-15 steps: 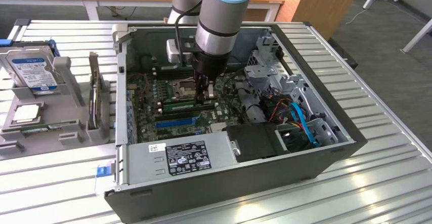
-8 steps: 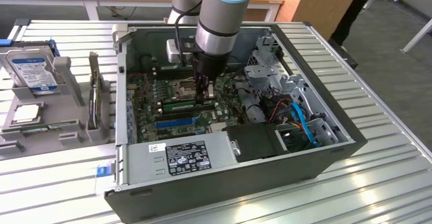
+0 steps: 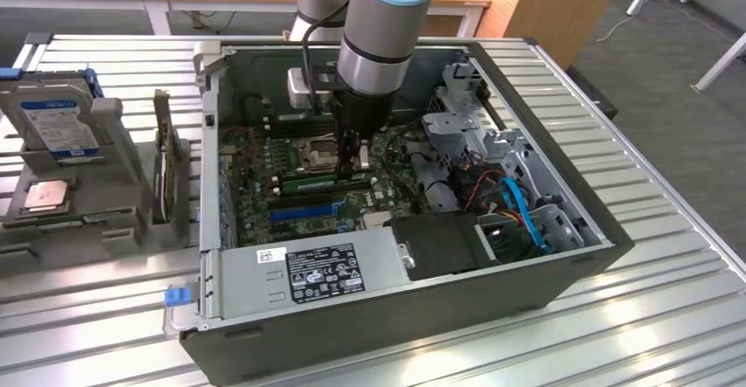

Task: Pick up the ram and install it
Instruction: 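Press down the ram until it locks into place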

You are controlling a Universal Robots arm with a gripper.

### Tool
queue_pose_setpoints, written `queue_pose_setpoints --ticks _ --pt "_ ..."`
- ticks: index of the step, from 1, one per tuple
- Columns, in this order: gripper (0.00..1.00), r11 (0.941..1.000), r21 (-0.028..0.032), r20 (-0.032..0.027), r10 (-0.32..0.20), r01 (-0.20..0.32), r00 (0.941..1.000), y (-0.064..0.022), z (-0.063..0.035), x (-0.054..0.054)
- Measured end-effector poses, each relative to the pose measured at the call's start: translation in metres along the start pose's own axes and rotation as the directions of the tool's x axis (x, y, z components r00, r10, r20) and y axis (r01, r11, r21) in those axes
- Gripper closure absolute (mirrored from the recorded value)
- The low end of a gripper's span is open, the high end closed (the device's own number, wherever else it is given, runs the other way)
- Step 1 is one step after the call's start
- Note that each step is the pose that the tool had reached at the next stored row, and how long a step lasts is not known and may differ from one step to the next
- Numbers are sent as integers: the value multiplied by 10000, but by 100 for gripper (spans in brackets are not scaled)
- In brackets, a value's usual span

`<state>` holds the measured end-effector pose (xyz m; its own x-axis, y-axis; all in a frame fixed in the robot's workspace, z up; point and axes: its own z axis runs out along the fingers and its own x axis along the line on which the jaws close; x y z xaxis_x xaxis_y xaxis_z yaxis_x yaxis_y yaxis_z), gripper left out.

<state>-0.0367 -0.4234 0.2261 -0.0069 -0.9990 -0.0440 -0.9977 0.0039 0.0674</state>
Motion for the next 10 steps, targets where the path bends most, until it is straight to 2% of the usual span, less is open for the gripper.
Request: queue_pose_setpoints --ticks 10 --pt "88 10000 -1 0 1 -1 10000 0 0 0"
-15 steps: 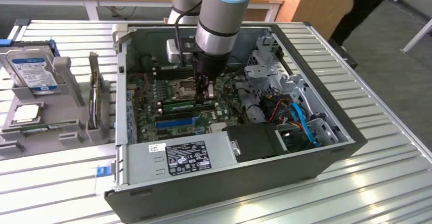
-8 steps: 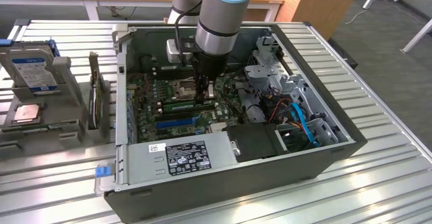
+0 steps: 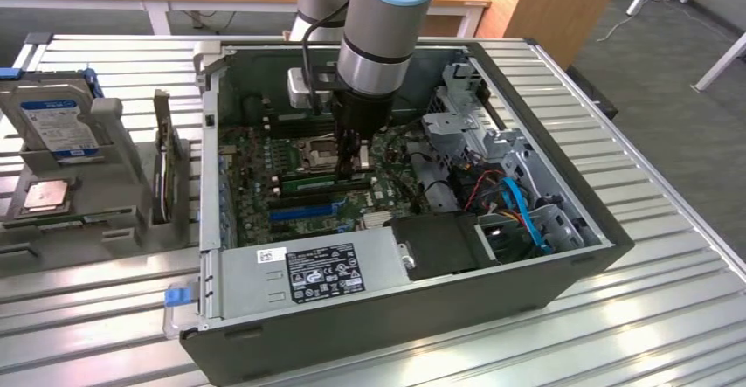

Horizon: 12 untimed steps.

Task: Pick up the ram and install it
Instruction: 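Press down the ram until it locks into place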

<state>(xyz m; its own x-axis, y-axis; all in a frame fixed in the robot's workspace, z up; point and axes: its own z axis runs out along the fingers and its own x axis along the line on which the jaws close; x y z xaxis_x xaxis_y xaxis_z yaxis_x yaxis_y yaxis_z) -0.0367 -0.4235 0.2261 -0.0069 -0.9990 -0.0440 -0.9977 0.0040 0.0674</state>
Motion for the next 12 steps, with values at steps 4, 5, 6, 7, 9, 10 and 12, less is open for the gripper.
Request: queue_pose_setpoints --ticks 4,5,6,7,9,10,12 --pt "88 10000 1 0 0 0 10000 0 0 0" --pt "88 10000 0 0 0 0 10000 0 0 0" --pt "88 10000 1 0 0 0 10000 0 0 0" --pt "88 10000 0 0 0 0 10000 0 0 0" --pt "88 10000 0 0 0 0 10000 0 0 0" --pt "88 10000 0 0 0 0 10000 0 0 0" --pt "88 10000 0 0 0 0 10000 0 0 0"
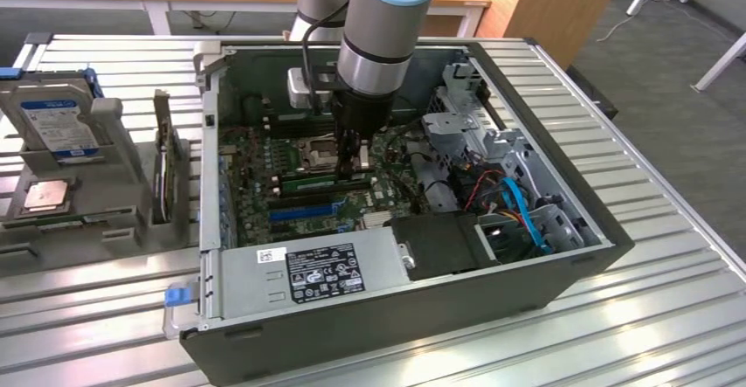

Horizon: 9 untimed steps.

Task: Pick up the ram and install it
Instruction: 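Press down the ram until it locks into place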

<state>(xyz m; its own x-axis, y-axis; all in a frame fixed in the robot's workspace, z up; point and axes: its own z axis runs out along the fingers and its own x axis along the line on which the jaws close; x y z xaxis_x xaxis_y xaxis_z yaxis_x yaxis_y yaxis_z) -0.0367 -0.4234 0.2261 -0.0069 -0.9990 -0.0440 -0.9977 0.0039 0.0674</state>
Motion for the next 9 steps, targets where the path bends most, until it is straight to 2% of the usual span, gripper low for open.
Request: queue_pose_setpoints --ticks 9 --pt "88 10000 0 -1 0 0 10000 0 0 0"
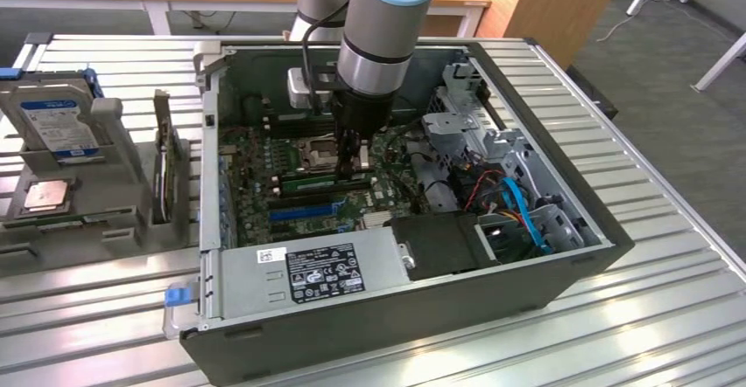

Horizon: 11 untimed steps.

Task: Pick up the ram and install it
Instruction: 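Press down the ram until it locks into place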

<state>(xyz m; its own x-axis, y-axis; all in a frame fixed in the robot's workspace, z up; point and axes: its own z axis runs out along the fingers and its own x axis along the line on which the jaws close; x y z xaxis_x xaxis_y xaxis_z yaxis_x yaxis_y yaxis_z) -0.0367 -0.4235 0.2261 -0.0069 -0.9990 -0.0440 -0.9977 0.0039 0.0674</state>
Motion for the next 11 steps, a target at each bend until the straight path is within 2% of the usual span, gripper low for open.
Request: queue_pose_setpoints --ticks 11 --pt "88 10000 -1 -2 0 0 10000 0 -1 0"
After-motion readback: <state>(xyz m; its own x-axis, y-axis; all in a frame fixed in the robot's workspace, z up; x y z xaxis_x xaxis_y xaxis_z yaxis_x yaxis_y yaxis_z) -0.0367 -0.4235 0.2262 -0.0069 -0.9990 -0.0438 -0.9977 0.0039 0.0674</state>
